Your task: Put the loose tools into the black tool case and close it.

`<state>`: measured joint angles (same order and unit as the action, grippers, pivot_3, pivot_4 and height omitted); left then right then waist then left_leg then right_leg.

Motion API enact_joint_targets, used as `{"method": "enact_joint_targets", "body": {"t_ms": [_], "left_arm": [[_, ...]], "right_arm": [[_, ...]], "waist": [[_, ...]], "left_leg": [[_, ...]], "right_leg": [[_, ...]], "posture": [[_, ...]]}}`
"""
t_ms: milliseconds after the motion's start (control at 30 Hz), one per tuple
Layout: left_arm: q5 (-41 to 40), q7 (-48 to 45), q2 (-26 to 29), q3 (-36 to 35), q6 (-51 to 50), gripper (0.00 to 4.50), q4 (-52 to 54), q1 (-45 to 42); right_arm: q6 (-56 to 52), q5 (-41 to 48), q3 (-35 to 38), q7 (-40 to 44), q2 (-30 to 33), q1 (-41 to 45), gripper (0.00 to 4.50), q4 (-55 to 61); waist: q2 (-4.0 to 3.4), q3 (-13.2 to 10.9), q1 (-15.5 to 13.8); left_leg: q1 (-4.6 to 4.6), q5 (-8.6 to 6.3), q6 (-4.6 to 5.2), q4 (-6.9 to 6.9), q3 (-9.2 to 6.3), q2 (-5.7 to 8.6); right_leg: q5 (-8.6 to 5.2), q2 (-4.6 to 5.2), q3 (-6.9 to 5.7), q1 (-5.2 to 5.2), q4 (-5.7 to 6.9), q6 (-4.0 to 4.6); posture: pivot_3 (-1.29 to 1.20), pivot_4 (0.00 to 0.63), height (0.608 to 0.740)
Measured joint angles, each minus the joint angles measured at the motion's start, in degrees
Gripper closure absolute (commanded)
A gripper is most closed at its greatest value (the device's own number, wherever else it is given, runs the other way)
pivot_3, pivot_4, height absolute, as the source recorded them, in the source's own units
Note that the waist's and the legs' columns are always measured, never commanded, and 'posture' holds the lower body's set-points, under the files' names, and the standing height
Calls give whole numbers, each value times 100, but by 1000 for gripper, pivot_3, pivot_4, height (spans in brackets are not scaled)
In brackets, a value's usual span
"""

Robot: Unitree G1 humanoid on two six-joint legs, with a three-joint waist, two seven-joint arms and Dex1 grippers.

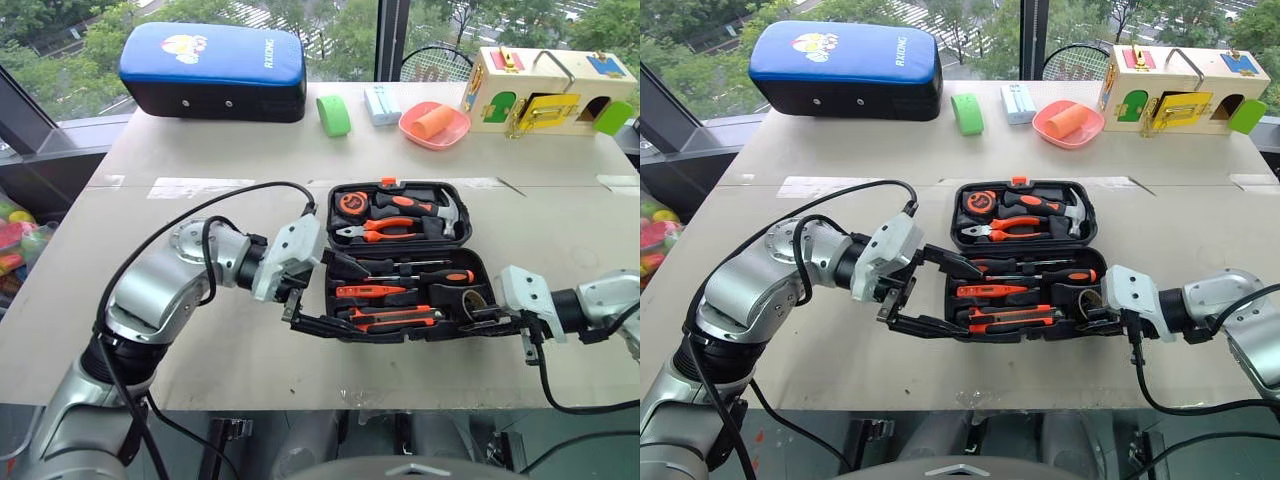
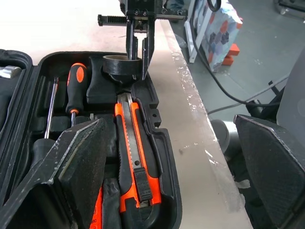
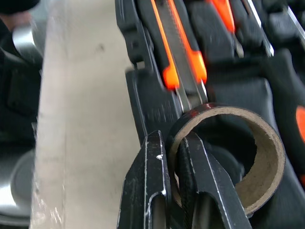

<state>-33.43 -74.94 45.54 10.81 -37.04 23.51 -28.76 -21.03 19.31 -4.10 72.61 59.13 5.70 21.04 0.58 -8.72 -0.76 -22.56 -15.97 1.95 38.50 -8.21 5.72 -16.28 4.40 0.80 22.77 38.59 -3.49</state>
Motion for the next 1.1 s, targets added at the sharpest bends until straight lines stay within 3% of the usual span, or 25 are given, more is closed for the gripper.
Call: {"method": "enact_joint_targets", "body": {"t_ms": [200, 233, 367, 533, 733, 867, 900, 933, 1100], "left_arm": [[5, 38, -3, -5, 31, 0, 2, 44], [9, 43, -13, -4, 41, 0, 2, 44], [17, 40, -31, -1, 92, 0, -9, 38], [54, 26, -31, -2, 160, 0, -119, 28], [64, 98, -4, -35, 146, 0, -173, 59], [72, 463, 125, -397, 8, 0, -303, 432], [84, 636, 139, -557, -29, 553, -425, 575], [101, 777, 142, -684, -60, 738, -535, 684], [346, 1411, 258, -1294, -109, 3281, -1112, 1283]], "right_arm": [[21, -71, -2, 19, 38, 0, 4436, 12], [18, -81, -3, 22, 48, -8, 4203, 20], [-43, 0, 91, 80, 200, -94, 2839, 167], [-324, 306, 175, 247, 389, -344, 370, 470], [-906, 1130, 873, 329, 546, -5, 370, 609], [-1128, 1259, 953, 154, 320, 756, 370, -267], [-1058, 1143, 912, 59, 200, 976, 909, -698], [-969, 1010, 889, -9, 113, 1105, 1116, -1042], [-98, 159, 379, -105, -292, 1719, 3684, -2759]], "waist": [[0, 0, -5], [0, 0, -6], [1, 0, -17], [0, 0, 13], [1, 0, 6], [1, 0, 26], [2, 0, 30], [2, -1, 23], [1, -1, 10]], "left_leg": [[0, 0, 0, 2, 0, 0], [0, 0, 0, 2, 0, 0], [-1, 0, 0, -2, -3, 0], [-4, 0, 0, 0, -3, 0], [-3, 0, 0, 0, -3, 0], [1, 0, 0, -2, 0, -2], [4, 0, 0, -2, 2, -2], [3, 0, 0, -2, 3, -2], [0, 0, 0, -12, 2, -1]], "right_leg": [[0, 0, 0, -1, 0, 0], [0, 0, 0, -1, -1, 0], [0, 0, -4, -2, -6, 0], [0, 0, -2, -1, -5, 0], [0, 0, -3, -2, -6, 0], [1, -1, 2, -2, -5, 0], [1, -1, 3, -2, -2, 1], [1, -1, 3, -1, -1, 1], [0, 1, 2, 4, -9, 1]], "posture": [[0, 150, 735], [0, 150, 735], [0, 150, 735], [0, 150, 735], [0, 150, 735], [0, 150, 735], [0, 150, 735], [0, 150, 735], [0, 150, 735]]}}
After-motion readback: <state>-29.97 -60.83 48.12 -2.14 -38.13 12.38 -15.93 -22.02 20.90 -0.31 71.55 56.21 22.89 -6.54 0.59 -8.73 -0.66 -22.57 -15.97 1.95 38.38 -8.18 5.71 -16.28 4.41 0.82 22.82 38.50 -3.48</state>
